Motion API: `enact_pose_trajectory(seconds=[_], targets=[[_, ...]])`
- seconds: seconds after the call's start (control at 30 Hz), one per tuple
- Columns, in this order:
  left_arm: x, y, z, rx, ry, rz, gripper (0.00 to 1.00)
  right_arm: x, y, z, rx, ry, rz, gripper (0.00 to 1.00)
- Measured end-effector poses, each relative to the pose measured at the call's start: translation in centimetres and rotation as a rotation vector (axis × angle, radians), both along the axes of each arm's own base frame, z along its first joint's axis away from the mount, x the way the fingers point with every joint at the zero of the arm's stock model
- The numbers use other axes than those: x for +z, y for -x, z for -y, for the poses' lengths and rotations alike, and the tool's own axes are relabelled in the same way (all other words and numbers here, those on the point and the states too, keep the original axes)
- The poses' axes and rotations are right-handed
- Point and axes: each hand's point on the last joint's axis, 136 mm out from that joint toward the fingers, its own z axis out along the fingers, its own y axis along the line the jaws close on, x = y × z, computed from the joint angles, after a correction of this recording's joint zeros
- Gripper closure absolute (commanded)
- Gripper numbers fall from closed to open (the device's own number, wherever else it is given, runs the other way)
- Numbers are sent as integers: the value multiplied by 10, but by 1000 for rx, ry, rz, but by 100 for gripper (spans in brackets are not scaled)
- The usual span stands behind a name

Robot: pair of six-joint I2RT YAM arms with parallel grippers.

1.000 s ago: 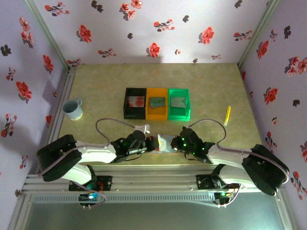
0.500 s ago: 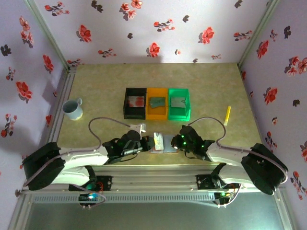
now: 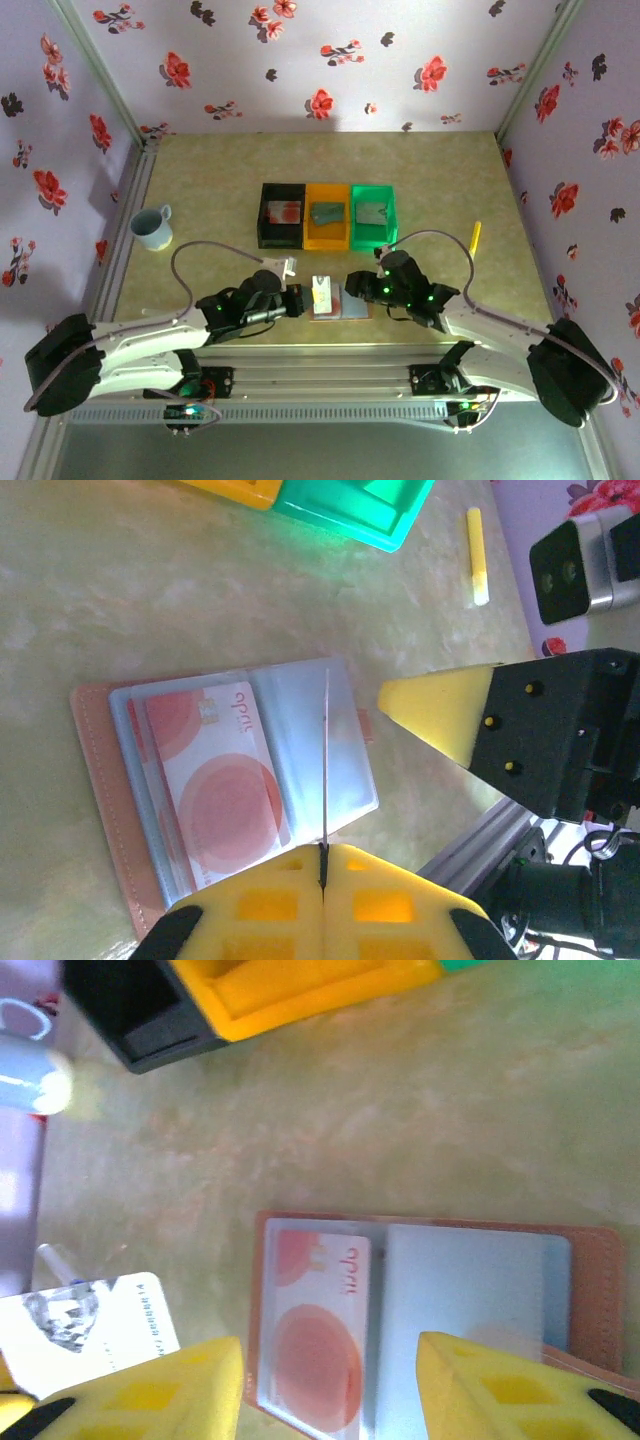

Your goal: Take the credit cards out of the card holder

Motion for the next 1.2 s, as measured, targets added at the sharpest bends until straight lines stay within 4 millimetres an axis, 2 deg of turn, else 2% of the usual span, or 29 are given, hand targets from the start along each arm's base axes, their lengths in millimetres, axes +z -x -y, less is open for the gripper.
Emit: enact_pose_trajectory(seconds=[0.23, 0.6, 0.93, 1.2], targets=[[12, 5, 5, -58, 51, -3, 100, 19, 16, -14, 103, -152, 90, 44], [30, 13, 20, -131, 141, 10, 100, 47, 34, -36, 231, -271, 200, 45], [34, 13, 24, -143, 165, 19, 100, 54, 41, -40, 267, -319, 232, 59], [34, 12, 24, -140, 165, 19, 100, 55, 41, -37, 255, -325, 244, 74]])
